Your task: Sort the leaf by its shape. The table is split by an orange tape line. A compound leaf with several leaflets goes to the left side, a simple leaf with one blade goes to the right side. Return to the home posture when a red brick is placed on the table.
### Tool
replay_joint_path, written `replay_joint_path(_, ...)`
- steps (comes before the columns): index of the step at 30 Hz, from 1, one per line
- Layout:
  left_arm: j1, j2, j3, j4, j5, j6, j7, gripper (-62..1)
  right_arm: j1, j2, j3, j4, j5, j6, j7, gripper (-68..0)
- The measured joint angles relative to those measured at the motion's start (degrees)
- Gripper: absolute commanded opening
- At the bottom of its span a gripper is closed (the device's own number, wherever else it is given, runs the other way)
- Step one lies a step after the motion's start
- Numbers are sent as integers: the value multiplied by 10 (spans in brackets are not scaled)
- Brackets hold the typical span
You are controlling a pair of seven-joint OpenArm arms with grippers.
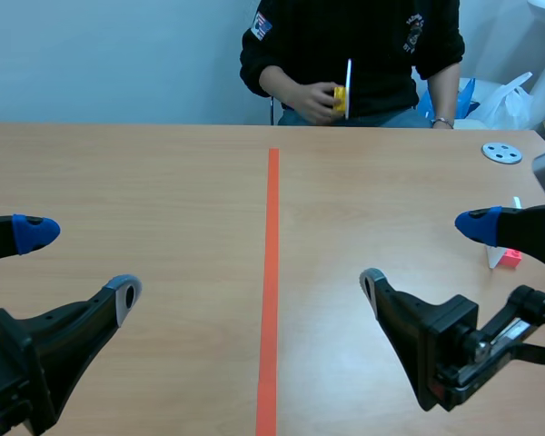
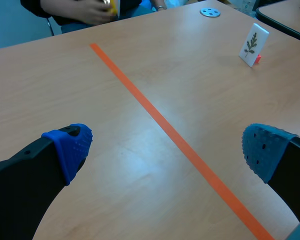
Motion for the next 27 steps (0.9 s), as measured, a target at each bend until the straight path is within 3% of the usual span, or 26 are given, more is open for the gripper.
replay_joint_path(27,0,0,0,0,0,0,11,14,0,0,0,0,0,0,0,4)
